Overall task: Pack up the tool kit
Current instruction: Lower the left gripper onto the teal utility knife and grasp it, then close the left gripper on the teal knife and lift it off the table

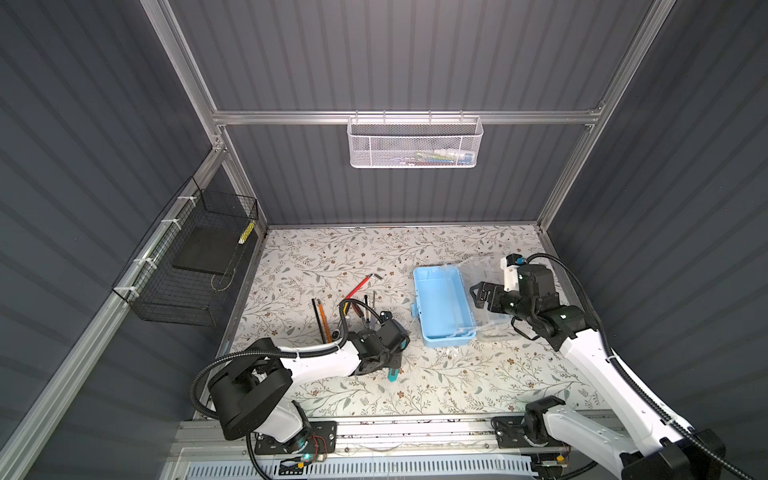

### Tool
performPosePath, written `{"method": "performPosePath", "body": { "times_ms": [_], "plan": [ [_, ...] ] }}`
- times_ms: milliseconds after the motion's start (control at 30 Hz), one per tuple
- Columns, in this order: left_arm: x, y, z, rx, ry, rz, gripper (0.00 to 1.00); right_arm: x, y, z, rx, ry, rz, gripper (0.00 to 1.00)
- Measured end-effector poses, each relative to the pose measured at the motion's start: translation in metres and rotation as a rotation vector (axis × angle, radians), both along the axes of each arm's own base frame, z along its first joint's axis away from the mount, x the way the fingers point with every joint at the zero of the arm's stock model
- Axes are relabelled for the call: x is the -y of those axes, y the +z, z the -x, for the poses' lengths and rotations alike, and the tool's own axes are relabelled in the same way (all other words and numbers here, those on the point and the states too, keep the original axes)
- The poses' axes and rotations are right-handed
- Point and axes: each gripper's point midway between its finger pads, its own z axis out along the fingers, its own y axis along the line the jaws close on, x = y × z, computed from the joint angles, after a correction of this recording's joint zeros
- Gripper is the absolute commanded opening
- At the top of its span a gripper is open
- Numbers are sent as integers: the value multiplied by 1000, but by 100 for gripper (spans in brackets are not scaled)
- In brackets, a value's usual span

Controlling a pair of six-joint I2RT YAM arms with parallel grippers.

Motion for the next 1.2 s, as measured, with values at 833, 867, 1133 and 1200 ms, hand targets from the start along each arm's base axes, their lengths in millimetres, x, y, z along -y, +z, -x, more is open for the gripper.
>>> {"method": "performPosePath", "body": {
  "times_ms": [833,867,1133,1200],
  "plan": [
    [8,10,10,-9,-31,5,65,-4,-7,0,-15,9,-19,99],
    [10,9,11,-11,-37,3,65,-4,-7,0,-15,9,-19,99],
    [16,-3,14,-26,-41,-54,61,-2,-6,-1,-10,5,-11,99],
    [17,-4,12,-22,-33,-63,56,-2,-7,0,-10,3,-8,99]
  ]
}}
